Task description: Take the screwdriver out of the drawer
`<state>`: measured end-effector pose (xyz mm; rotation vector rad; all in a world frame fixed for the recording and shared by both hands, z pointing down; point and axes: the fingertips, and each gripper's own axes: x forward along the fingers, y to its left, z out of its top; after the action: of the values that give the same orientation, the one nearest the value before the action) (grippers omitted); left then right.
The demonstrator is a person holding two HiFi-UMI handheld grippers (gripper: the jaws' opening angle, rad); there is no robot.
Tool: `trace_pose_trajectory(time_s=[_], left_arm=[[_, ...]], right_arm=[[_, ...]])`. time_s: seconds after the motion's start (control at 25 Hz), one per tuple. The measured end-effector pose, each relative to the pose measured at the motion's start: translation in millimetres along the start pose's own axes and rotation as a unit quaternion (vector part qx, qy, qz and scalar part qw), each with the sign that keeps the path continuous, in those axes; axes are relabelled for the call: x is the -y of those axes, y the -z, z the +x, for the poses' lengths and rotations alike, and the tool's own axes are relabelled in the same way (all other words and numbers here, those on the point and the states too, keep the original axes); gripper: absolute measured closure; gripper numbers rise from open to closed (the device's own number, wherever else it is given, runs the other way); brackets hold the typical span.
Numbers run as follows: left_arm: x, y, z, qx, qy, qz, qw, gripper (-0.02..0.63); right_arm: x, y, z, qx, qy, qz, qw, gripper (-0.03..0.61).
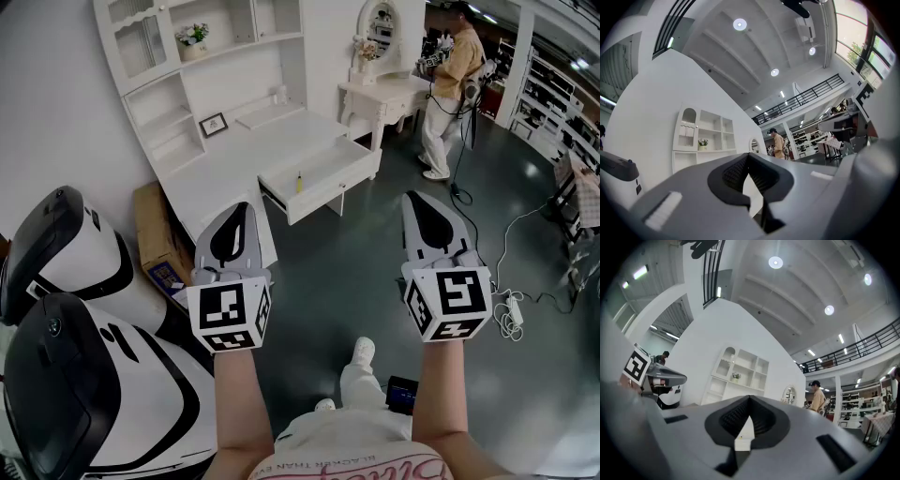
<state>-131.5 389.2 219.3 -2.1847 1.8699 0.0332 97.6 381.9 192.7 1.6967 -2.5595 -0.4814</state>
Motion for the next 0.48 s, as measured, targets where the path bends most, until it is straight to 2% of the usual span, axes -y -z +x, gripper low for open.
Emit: trace_pose_trajectory(time_s=[0.36,0.48], left_arm=[[3,-1,39,0.008,0.005,0.01,0.9999,0.604],[4,4,59,0.008,0.004,0.014,0.9999,0.604]], right_arm=[[8,14,31,0.0,-0.012,-0.01,1.0,0.572],[16,24,46,0.004,-0.012,0.003,1.0,0.572]])
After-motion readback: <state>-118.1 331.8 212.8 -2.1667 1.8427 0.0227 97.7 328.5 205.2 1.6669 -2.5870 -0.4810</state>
